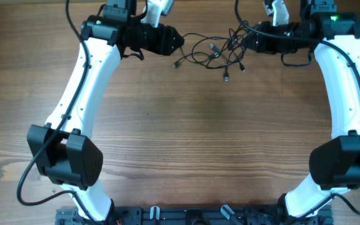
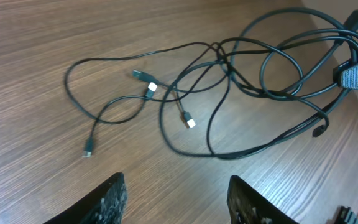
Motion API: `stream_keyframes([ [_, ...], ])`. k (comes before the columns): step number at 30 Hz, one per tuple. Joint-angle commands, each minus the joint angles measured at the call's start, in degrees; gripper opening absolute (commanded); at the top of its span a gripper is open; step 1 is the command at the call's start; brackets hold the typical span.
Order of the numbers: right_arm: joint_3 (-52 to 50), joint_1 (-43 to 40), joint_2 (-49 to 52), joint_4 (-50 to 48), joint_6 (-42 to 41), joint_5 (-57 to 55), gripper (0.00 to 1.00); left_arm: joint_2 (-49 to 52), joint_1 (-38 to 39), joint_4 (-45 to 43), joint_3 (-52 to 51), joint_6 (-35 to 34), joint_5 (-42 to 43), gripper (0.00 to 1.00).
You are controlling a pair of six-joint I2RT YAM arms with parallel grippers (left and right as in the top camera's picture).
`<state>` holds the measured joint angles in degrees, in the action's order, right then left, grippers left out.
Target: Untangle cables
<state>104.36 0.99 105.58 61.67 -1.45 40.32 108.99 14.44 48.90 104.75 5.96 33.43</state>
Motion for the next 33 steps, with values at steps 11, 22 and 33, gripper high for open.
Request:
stream_keyframes([
  [11, 0.2, 0.2, -7.1, -0.8, 4.3, 8.1, 0.05, 6.9, 3.7, -0.6, 0.1, 1.3, 1.7, 0.57],
  [22, 0.2, 0.2, -7.6, -0.1, 4.5, 9.9, 0.05, 7.0, 3.8, -5.0, 0.2, 0.3, 6.0, 0.51],
  [33, 0.2, 1.1, -7.6, -0.1, 4.5, 11.1, 0.05, 7.1, 6.8, -6.5, 0.1, -1.8, 2.6, 0.34],
])
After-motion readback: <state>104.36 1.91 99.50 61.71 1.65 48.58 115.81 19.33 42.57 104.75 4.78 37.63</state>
